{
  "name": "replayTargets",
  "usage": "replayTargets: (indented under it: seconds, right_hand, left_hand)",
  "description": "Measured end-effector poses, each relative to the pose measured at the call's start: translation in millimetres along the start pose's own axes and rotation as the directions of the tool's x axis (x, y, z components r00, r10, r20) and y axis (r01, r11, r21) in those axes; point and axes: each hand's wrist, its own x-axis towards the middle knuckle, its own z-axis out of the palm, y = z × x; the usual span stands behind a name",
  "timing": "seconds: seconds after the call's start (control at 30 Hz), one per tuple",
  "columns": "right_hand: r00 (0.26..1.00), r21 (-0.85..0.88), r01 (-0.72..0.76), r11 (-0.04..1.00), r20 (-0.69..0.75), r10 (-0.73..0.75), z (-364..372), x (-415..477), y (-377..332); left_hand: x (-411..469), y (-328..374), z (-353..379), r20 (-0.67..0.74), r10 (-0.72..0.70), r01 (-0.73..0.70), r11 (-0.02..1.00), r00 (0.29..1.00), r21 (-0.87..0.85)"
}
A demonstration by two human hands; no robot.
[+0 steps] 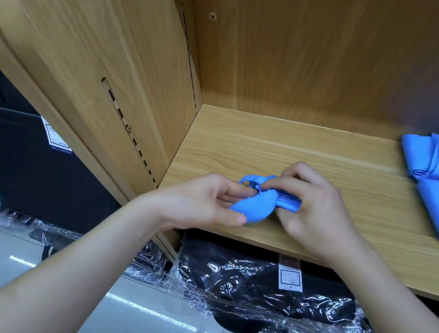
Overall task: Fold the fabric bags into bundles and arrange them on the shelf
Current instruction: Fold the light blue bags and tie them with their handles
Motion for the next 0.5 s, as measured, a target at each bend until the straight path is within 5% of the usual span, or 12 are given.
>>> replayTargets:
  seconds: [0.13,0.2,0.3,0.4,0.5]
  right_hand:
    - [0.983,0.154,-0.17,0.973,-0.039,0.178,-3.8,6.0,-1.7]
    - [0.964,0.218,-0.246,0.945,-0.049,0.262,-6.1,9.8,-4.3]
    - [0.933,0.285,-0.337,0.897,-0.029,0.36,-8.1,15.7,-13.4]
    - [0.889,0.376,-0.443,0.814,0.07,0.452,-10.8,16.7,-17.0]
    - [0.834,0.531,-0.523,0.667,0.158,0.529,-15.9,17.8,-14.6]
  left_hand:
    - [2.8,3.4,23.7,-0.347,0.18,0.117,0.721,0.92,0.683]
    - [7.1,-5.3,32.2,-0.433,0.428,0.086,0.625,0.793,0.776]
    - [17.9,-15.2,39.5,-0.368,0.703,-0.201,0.585,0.608,0.786]
    - [18.6,-9.9,35.3,-0.291,0.685,-0.285,0.596,0.668,0.751]
    - [15.0,-10.6,24.7,-0.205,0.54,-0.154,0.545,0.817,0.824]
